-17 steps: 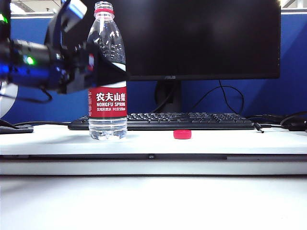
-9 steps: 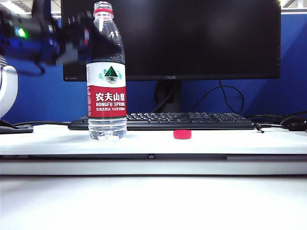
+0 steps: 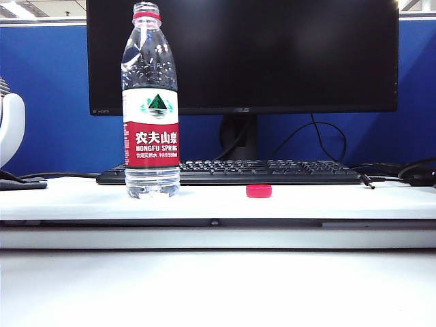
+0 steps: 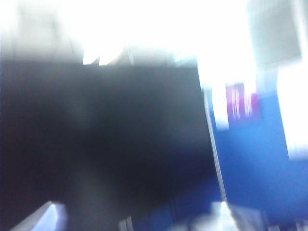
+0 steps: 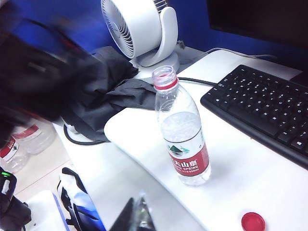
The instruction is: Unscrew the cap from the plastic bottle on the table.
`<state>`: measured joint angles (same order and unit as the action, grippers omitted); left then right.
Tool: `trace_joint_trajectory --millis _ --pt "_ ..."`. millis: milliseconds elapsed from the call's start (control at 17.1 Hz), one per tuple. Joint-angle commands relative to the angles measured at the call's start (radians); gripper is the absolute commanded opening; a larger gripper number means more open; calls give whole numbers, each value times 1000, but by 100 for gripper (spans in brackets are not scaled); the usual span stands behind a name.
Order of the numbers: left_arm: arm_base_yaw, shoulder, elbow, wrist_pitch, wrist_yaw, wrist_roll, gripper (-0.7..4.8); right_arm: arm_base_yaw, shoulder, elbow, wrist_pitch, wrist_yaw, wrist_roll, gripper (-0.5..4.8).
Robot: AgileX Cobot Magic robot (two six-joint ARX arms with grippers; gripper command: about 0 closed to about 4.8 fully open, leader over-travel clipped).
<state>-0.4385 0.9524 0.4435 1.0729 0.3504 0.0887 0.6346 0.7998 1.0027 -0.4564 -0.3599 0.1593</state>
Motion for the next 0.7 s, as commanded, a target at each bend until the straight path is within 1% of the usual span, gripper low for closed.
trace_joint_trajectory --millis 58,175,234,292,351,409,468,526,585,643,702 --pt "0 -387 4 -301 -161 -116 -6 1 -19 5 31 -2 6 -6" --pt "0 -668 4 -678 -300 -96 -6 1 -48 4 30 2 5 -6" --pt "0 -871 4 -917 -391 -103 -6 1 -82 2 20 31 -6 -6" --pt "-3 -951 4 -1012 -423 -113 -6 0 -113 -11 18 77 -30 -6" --pt "-3 -948 30 -1094 -409 -145 -6 0 -148 -43 25 131 -56 -6" --pt "0 -922 47 -1141 -325 -154 -6 -3 -223 -116 29 154 -57 -6" --pt "-1 -914 44 -1141 -243 -188 -6 6 -257 -163 46 150 -53 -6" --pt "-1 -914 38 -1141 -217 -230 -6 15 -324 -218 59 156 -55 -6" --pt "-1 -914 28 -1144 -204 -247 -6 21 -390 -279 89 163 -55 -6" --pt "-1 -914 12 -1149 -194 -246 -6 21 -448 -335 118 182 -54 -6" --pt "-1 -915 -14 -1164 -191 -251 -6 21 -524 -401 142 227 -53 -6"
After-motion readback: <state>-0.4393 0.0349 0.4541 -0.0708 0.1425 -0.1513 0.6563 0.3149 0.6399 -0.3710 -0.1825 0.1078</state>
